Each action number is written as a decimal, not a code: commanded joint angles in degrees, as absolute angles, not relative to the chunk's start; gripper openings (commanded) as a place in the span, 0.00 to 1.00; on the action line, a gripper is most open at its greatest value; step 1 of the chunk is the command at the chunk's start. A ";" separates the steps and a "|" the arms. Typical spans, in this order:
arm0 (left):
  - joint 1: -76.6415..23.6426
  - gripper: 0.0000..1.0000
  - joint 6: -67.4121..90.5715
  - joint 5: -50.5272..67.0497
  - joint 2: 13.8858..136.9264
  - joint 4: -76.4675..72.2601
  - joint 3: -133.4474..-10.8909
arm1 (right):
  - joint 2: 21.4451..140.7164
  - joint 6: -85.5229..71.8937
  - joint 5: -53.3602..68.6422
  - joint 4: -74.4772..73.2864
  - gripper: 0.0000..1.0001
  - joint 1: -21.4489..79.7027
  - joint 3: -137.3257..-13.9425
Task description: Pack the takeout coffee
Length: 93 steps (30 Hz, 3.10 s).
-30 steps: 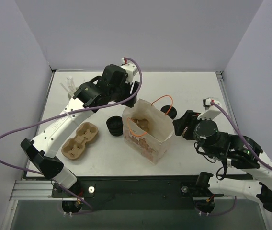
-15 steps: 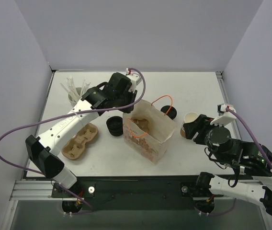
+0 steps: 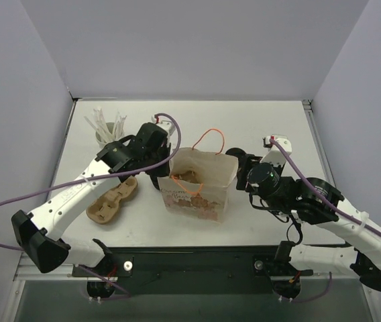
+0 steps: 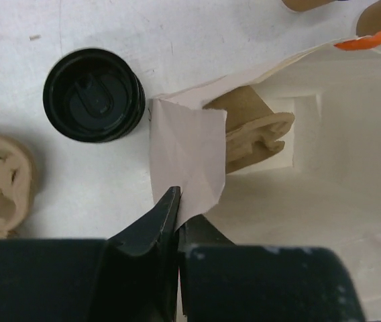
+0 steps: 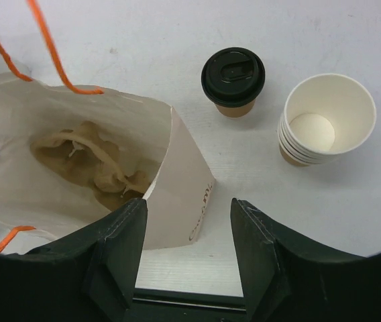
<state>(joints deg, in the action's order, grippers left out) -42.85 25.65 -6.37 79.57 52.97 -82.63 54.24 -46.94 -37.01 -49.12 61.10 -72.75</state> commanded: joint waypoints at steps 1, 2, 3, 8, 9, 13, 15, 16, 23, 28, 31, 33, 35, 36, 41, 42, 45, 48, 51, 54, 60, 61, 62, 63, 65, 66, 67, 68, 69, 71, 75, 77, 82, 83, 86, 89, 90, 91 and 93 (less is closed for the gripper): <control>-43.68 0.23 31.55 -3.87 74.45 53.01 -78.14 | 56.51 -45.18 -38.76 -50.54 0.53 60.73 -77.34; -43.68 0.31 31.73 -2.82 72.96 52.48 -76.39 | 57.04 -45.09 -38.67 -50.45 0.53 60.73 -77.60; -43.68 0.38 31.99 -2.81 72.34 52.30 -75.94 | 57.82 -45.17 -38.41 -50.45 0.53 60.65 -77.78; -43.59 0.56 31.99 -4.92 71.63 54.31 -77.95 | 59.06 -46.49 -36.57 -50.54 0.53 60.65 -79.71; -43.59 0.56 31.82 -5.27 71.89 54.40 -79.09 | 59.85 -46.23 -36.48 -50.54 0.53 60.64 -79.98; -43.51 0.56 30.50 -6.59 73.56 54.05 -80.68 | 62.83 -45.88 -33.32 -50.80 0.53 60.12 -80.86; -43.59 0.56 29.80 -6.68 74.00 53.88 -81.03 | 64.59 -46.75 -31.83 -51.06 0.53 60.12 -80.60; -43.51 0.56 29.62 -6.51 74.26 53.79 -81.21 | 65.12 -47.11 -31.56 -51.06 0.53 60.12 -80.33; -43.59 0.54 28.30 -7.38 75.06 53.70 -82.97 | 66.36 -48.08 -31.99 -51.42 0.47 60.12 -77.61; -43.68 0.37 27.43 -7.48 77.51 56.25 -86.56 | 66.01 -45.80 -32.34 -51.86 0.18 59.68 -78.57; -43.95 0.07 25.49 -6.59 77.61 56.60 -88.06 | 66.27 -44.48 -34.10 -51.94 0.00 59.50 -79.36; -43.95 0.01 25.75 -6.33 78.22 59.74 -92.27 | 66.36 -44.03 -33.75 -52.55 0.00 59.41 -80.76; -44.03 0.00 26.54 -5.54 78.92 61.69 -96.04 | 65.92 -45.17 -32.88 -53.78 0.00 59.59 -82.78; -44.12 0.00 26.89 -5.10 78.75 62.74 -96.41 | 65.66 -45.87 -32.70 -54.57 0.00 59.59 -82.71; -44.03 0.00 28.65 -3.69 77.08 62.84 -91.69 | 63.37 -49.22 -31.82 -54.84 0.04 59.59 -78.06; -43.95 0.07 28.91 -3.08 76.56 62.32 -89.32 | 63.54 -49.57 -31.47 -54.93 0.08 59.50 -77.70; -43.95 0.25 29.27 -2.11 75.94 62.14 -87.45 | 64.25 -49.57 -30.68 -54.93 0.22 59.59 -78.13; -43.95 0.41 29.00 -2.98 75.59 62.05 -87.45 | 64.16 -48.87 -31.02 -54.84 0.32 59.59 -79.79; -43.86 0.46 28.48 -4.39 76.02 63.01 -89.12 | 63.72 -47.90 -31.46 -54.93 0.38 59.50 -82.25; -43.86 0.47 28.13 -5.27 76.03 63.72 -90.26 | 63.28 -46.15 -32.43 -54.93 0.41 59.50 -84.72; -43.77 0.48 27.69 -7.20 75.85 64.69 -90.44 | 64.07 -40.97 -38.75 -54.32 0.45 59.07 -91.66; -43.86 0.48 27.60 -7.38 75.76 64.60 -90.18 | 64.68 -40.35 -39.63 -54.14 0.46 57.76 -92.19; -43.77 0.49 27.51 -7.73 75.76 64.51 -89.91 | 64.77 -38.95 -40.07 -53.79 0.47 56.27 -92.72; -43.77 0.50 27.25 -8.52 75.85 64.60 -89.83 | 64.95 -37.89 -39.38 -53.18 0.48 54.68 -92.64; -43.51 0.50 26.98 -8.70 75.85 64.60 -90.00 | 64.95 -33.69 -33.36 -50.03 0.50 46.82 -91.41; -43.42 0.49 26.90 -8.61 75.85 64.51 -90.26 | 65.04 -32.53 -30.44 -48.97 0.50 43.71 -90.88; -43.42 0.50 26.81 -8.44 75.68 64.34 -90.44 | 65.47 -31.39 -27.63 -46.95 0.51 40.03 -90.53; -43.24 0.49 26.72 -8.00 75.41 63.99 -90.44 | 65.91 -30.42 -24.20 -45.98 0.52 34.33 -90.18; -43.33 0.50 26.20 -7.04 74.71 63.72 -90.44 | 66.44 -28.32 -19.91 -45.27 0.54 31.49 -89.74; -43.24 0.51 26.10 -7.29 73.66 64.07 -90.61 | 69.51 -26.64 -16.28 -44.47 0.57 25.44 -89.74; -43.33 0.69 26.80 -9.49 70.85 63.90 -90.70 | 78.28 -22.17 -7.50 -44.03 0.67 18.90 -90.17; -43.24 0.72 27.24 -9.32 69.18 62.67 -90.88 | 81.20 -19.00 -5.02 -43.86 0.70 17.85 -90.70; -43.42 0.89 27.16 -8.27 66.71 61.43 -91.05 | 90.08 -9.77 1.91 -43.77 0.78 16.97 -92.28; -43.24 0.90 26.72 -8.26 66.80 61.87 -91.49 | 90.96 -9.06 2.80 -43.86 0.78 16.96 -92.63; -43.33 0.90 26.89 -9.14 67.06 64.95 -92.99 | 94.74 -7.30 7.03 -43.07 0.78 17.05 -94.30; -43.33 0.91 26.90 -10.02 66.01 65.22 -92.46 | 99.30 -7.82 6.85 -42.89 0.77 17.40 -96.32; -43.33 0.91 26.89 -10.45 65.83 65.39 -92.37 | 99.93 -7.82 6.94 -42.72 0.77 17.58 -96.68; -43.33 0.91 26.81 -11.07 65.66 65.48 -92.20 | 100.63 -8.34 5.90 -42.71 0.77 17.84 -97.20; -43.24 0.91 26.54 -11.60 65.92 65.39 -92.20 | 102.39 -8.88 4.49 -42.71 0.77 18.19 -97.64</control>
